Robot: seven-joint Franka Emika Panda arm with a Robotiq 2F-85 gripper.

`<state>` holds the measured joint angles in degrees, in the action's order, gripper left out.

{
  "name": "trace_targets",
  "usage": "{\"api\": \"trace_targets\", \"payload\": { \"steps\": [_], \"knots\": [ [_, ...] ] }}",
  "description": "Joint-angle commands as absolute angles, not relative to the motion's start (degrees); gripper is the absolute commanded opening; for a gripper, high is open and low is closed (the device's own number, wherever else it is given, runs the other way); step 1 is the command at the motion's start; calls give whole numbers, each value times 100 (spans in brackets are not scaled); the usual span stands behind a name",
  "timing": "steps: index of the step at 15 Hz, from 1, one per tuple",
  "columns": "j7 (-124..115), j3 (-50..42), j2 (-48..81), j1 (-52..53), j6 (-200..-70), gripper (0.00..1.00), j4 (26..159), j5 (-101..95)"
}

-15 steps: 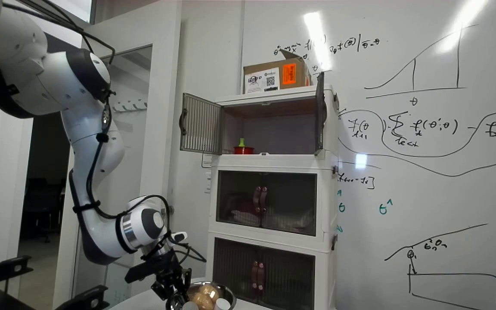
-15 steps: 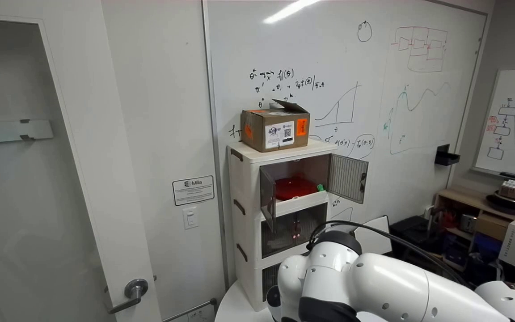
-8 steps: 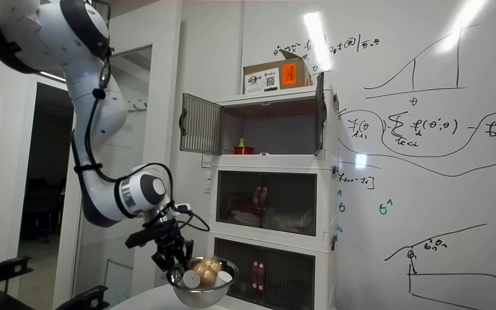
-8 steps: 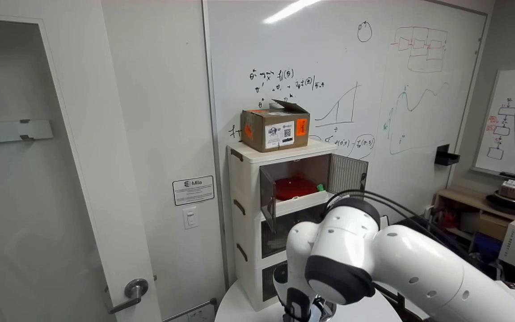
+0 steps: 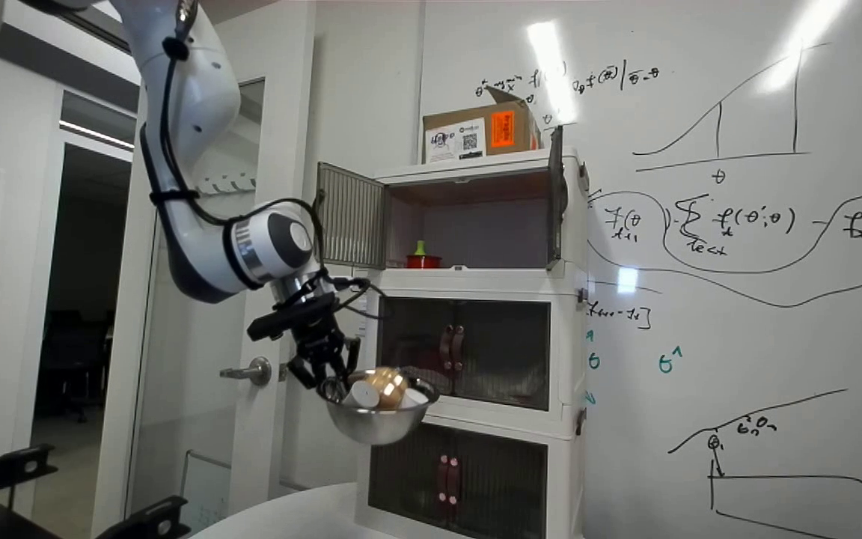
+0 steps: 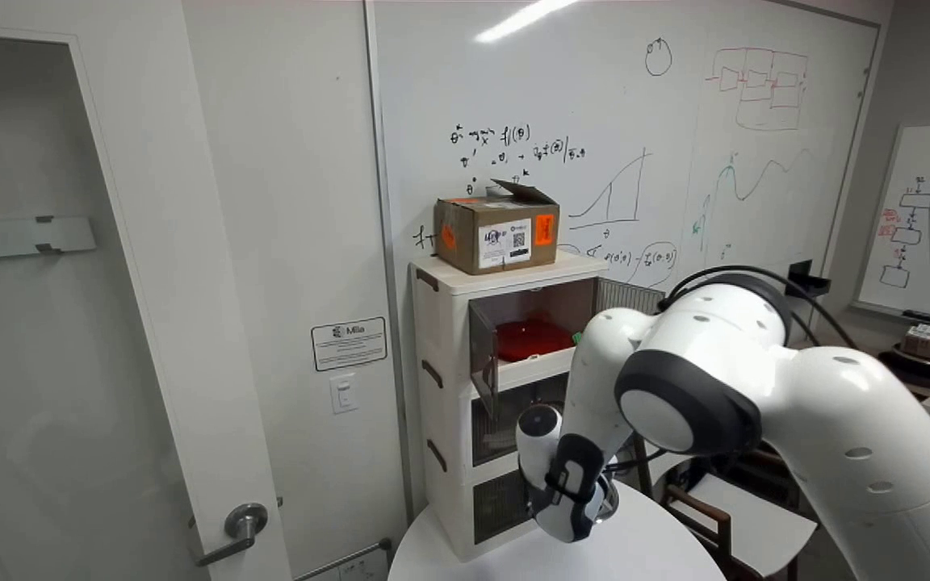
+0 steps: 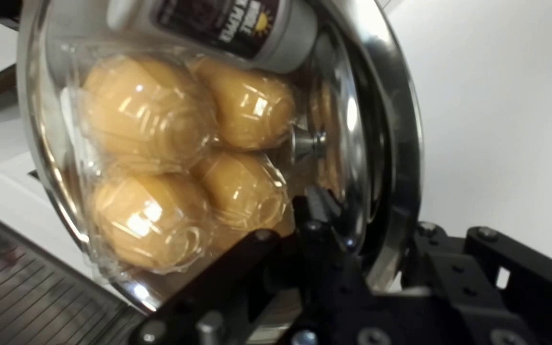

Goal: Transfer the bowl to the open cabinet

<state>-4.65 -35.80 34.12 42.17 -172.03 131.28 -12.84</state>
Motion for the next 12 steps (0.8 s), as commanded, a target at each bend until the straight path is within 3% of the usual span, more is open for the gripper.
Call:
{"api": "trace_targets", "payload": {
  "steps": [1, 8, 12],
  "knots": [
    [-573, -4526, 2343, 4804, -16873, 7, 13402, -2059],
    [-651, -5901, 1609, 6014, -15450, 6, 12428, -3290],
    [-908, -4606, 1424, 4963, -14502, 6, 11516, -3780]
  ]
}}
